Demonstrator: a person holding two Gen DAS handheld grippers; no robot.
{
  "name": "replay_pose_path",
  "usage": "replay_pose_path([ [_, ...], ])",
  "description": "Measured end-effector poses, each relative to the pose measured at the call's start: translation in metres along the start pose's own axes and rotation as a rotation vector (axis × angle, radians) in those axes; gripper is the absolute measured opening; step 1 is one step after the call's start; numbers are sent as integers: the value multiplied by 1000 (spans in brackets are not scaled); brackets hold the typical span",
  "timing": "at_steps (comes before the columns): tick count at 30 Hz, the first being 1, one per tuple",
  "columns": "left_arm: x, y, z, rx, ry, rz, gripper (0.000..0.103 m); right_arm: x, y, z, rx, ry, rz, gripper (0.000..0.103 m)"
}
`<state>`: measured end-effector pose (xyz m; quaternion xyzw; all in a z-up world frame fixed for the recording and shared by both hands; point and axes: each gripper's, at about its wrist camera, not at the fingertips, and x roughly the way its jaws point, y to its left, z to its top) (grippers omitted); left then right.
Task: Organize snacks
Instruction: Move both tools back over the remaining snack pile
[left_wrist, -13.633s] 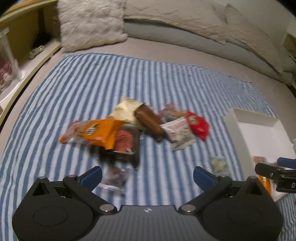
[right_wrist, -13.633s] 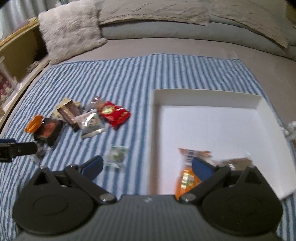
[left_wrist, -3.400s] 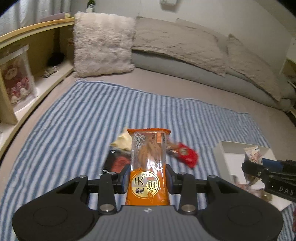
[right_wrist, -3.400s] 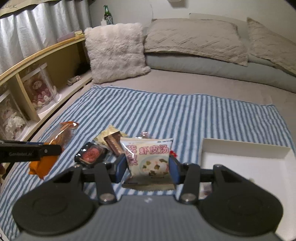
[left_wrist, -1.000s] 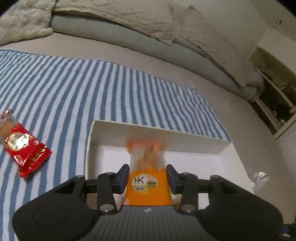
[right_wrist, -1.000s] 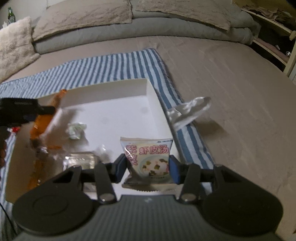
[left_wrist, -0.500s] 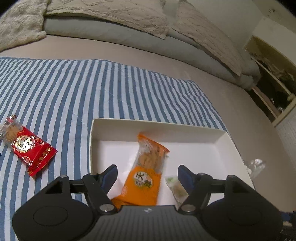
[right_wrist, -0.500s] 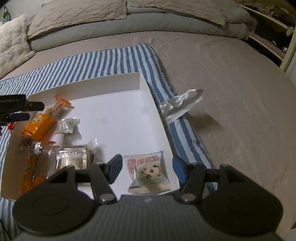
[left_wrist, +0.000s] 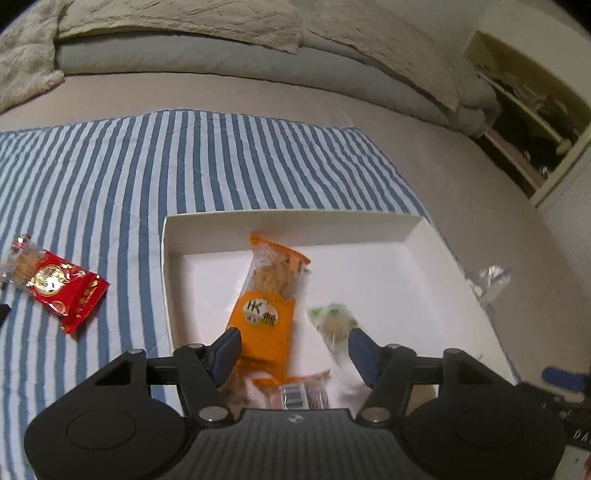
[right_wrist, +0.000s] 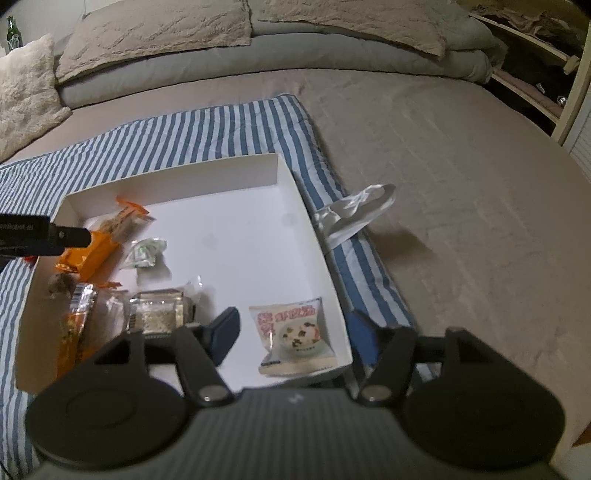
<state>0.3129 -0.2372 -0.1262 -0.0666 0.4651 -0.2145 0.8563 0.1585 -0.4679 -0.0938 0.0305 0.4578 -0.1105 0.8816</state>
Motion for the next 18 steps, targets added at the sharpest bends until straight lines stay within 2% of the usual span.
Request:
replay_pose_path([
  [5,-18,-7,-4,32,-1,12,80,-11,0,-1,15,-13,9,82],
  [7,-25,-7,-6,36,-2,12,90,-16,0,-3,37,-23,25,92],
  [9,-33,-8,-9,51,2,7,103,-21,1,-4,42,-30,35,95],
  [12,-43,-9,-14,77,-1,15,103,-26,6,-7,35,-41,25,103],
  [18,-65,-4,-20,115,-8,25,103,-35,17,-7,45,-80,31,103],
])
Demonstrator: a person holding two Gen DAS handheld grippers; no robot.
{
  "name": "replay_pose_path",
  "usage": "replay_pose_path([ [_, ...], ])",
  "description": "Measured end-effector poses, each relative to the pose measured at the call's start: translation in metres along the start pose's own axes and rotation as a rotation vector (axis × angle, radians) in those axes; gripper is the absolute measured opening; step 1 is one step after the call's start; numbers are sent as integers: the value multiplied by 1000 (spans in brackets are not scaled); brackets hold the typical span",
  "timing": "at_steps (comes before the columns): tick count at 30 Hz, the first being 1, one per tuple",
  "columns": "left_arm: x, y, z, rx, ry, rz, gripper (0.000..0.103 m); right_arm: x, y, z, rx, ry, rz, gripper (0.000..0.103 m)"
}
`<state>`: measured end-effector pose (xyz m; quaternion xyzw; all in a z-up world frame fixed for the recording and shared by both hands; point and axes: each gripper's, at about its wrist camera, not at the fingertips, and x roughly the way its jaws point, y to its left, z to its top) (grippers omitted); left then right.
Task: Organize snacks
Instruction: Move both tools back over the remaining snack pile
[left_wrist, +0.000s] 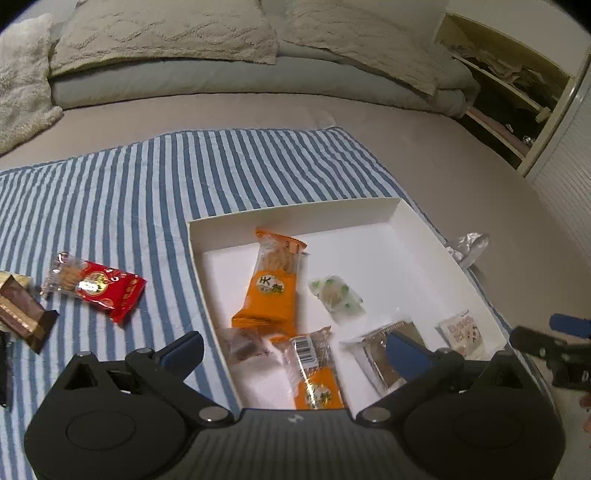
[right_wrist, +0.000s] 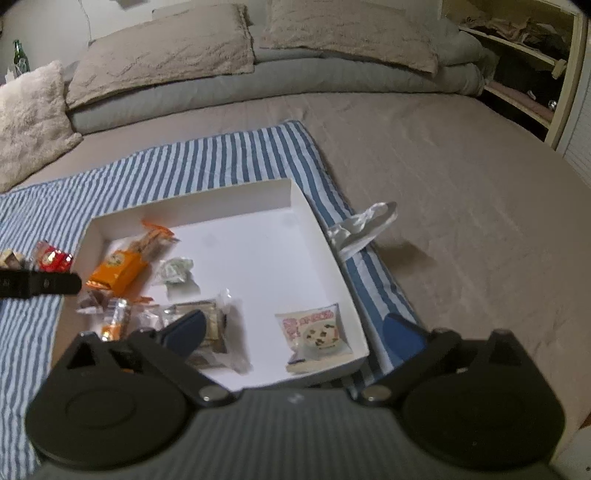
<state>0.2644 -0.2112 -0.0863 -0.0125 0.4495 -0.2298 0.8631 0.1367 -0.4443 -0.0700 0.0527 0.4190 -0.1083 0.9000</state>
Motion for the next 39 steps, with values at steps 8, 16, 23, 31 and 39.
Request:
replay_pose_path([
  [8,-28,20,-8,-5,-49,40,103,-5,29,7,-5,-29,22,103],
  [16,-51,56,-10,-64,-77,103,103,-3,76,16,-30,-41,66,103],
  [23,-70,99,-16,-109,-89,168,103,5,122,22,-74,-37,126,103],
  [31,-87,149,-25,-155,-97,237,103,12,170,27,-118,-28,181,103],
  [39,-100,201,-33,-248,-117,282,103,25,210,30,-156,-10,219,103],
])
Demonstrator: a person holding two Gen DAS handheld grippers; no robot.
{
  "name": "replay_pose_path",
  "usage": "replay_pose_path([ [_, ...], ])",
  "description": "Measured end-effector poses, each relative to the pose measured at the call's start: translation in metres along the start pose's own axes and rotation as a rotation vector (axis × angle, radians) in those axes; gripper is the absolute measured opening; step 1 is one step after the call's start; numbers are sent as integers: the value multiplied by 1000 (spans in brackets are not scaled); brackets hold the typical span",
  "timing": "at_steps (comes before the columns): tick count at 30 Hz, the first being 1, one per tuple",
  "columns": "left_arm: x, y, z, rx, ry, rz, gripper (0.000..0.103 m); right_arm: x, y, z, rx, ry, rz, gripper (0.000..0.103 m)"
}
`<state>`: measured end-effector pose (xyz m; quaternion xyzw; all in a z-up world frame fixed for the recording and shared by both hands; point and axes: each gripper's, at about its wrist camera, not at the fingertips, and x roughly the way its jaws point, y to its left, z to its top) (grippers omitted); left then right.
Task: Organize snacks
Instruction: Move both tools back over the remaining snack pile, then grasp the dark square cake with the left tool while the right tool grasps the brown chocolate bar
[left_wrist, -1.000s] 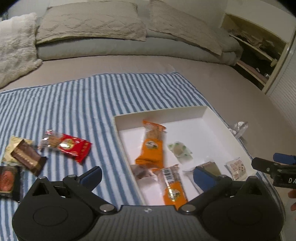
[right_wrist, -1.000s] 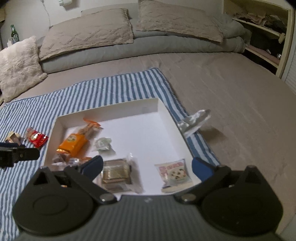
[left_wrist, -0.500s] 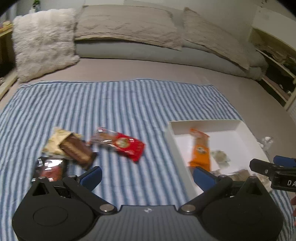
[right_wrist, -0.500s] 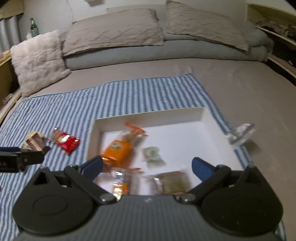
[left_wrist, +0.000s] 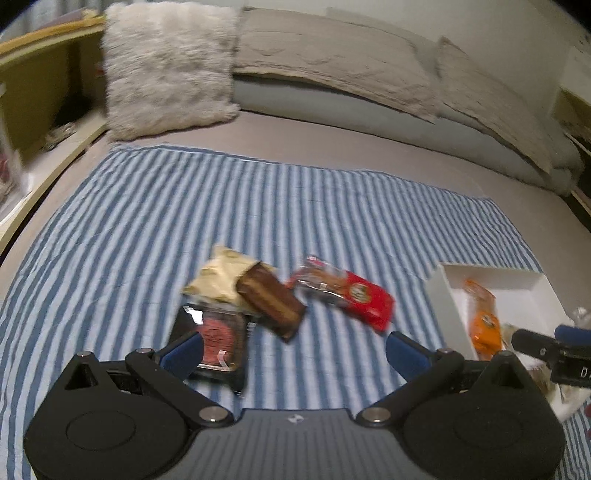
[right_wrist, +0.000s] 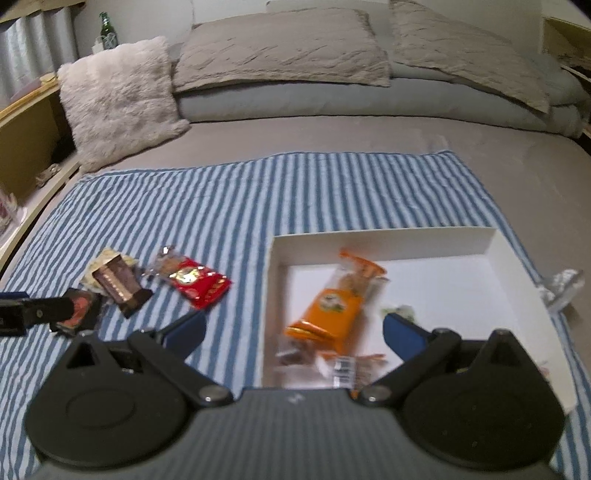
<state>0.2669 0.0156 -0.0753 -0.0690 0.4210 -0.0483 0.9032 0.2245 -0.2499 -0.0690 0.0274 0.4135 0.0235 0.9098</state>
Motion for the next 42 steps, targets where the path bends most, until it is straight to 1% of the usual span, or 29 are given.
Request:
replay_pose_path([
  [5,8,24,4,-50,-5,28,103,15,19,4,-22,5,30,103],
  [8,16,33,5,-59,-4,47,103,25,29,6,-35,8,47,103],
  [11,25,39,5,-50,-6,61,103,32,38,7,-52,4,67,103],
  [13,30,42,5,-31,-31,62,103,38,47,8,-73,-3,77,103],
  [15,33,44,4,-6,-61,72,103,43,57,9,-109,-16,64,103],
  [17,38,45,4,12,-67,91,103,47,67,8,-163,-49,48,103],
  [19,45,49,5,16,-54,102,103,51,76,6,-221,-79,63,103],
  [22,56,57,7,11,-21,104,103,62,90,4,-297,-85,73,103],
  [24,62,61,6,28,-5,110,103,69,98,1,-348,-99,84,103],
  [25,65,61,6,41,2,113,103,72,101,-1,-369,-110,96,103],
  [26,68,61,6,103,-22,131,103,76,105,-2,-392,-116,106,103],
  [29,80,62,4,156,17,166,103,85,116,-4,-467,-110,153,103],
  [31,88,63,1,185,40,172,103,92,122,-6,-510,-104,176,103],
  [36,100,62,-4,253,65,152,103,106,133,-5,-541,-102,204,103],
  [39,103,64,-4,258,70,139,102,113,138,-3,-554,-85,251,103],
  [42,107,68,-2,253,83,122,97,118,140,-1,-554,-68,300,102],
])
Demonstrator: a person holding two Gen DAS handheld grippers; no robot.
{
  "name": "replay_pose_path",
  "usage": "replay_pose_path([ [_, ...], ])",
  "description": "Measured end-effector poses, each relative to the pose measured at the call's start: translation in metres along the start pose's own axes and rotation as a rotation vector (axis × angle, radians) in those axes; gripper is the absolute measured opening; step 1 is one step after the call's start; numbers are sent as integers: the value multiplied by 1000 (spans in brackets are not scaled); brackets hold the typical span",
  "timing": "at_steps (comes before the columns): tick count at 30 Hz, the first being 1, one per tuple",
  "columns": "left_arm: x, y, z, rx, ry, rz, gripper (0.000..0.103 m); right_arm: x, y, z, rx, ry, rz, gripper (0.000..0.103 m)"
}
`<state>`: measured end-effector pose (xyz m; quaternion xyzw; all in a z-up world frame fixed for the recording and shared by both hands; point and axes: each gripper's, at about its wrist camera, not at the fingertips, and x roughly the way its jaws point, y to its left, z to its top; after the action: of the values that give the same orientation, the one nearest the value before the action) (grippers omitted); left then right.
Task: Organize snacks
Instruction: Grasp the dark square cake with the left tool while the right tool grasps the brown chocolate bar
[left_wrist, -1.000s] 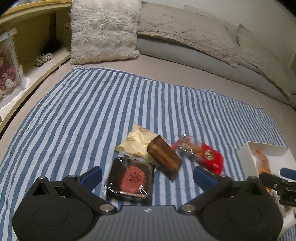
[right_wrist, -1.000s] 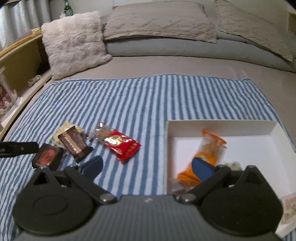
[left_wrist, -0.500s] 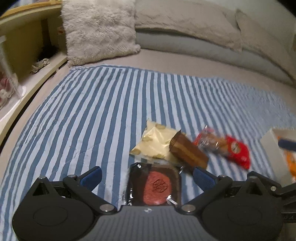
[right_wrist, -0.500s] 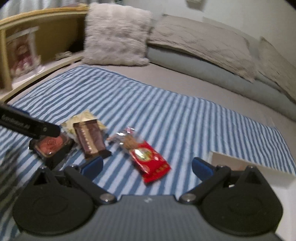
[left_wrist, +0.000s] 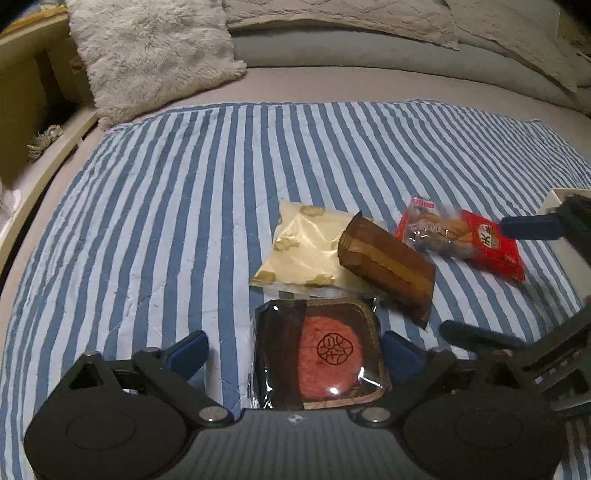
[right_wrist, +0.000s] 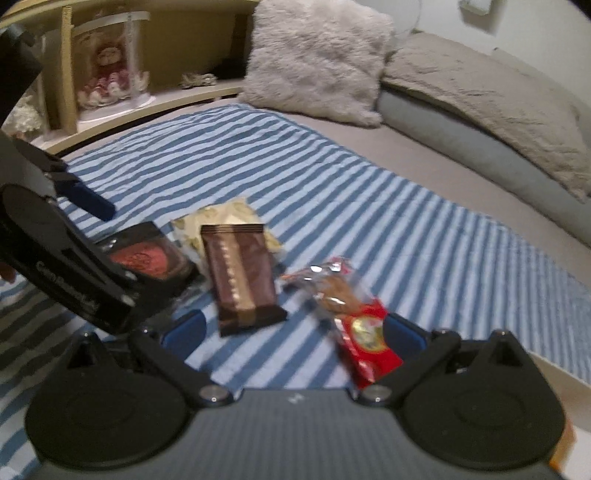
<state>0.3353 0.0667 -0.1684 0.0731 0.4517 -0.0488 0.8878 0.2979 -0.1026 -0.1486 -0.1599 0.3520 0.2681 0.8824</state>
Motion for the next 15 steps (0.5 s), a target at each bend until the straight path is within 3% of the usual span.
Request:
replay_pose_path([
  [5,2,8,1,-45,17,-34,91,14,6,6,-15,28,53,92],
  [8,2,9,1,-56,28,-76,82,21,10,7,-19,34,82,84],
  [10,2,9,2,-62,35,-97,74,25,12,6,-16,49,83,76],
  [15,1,7,4,-68,52,-105,69,28,13,7,-15,77,63,55],
])
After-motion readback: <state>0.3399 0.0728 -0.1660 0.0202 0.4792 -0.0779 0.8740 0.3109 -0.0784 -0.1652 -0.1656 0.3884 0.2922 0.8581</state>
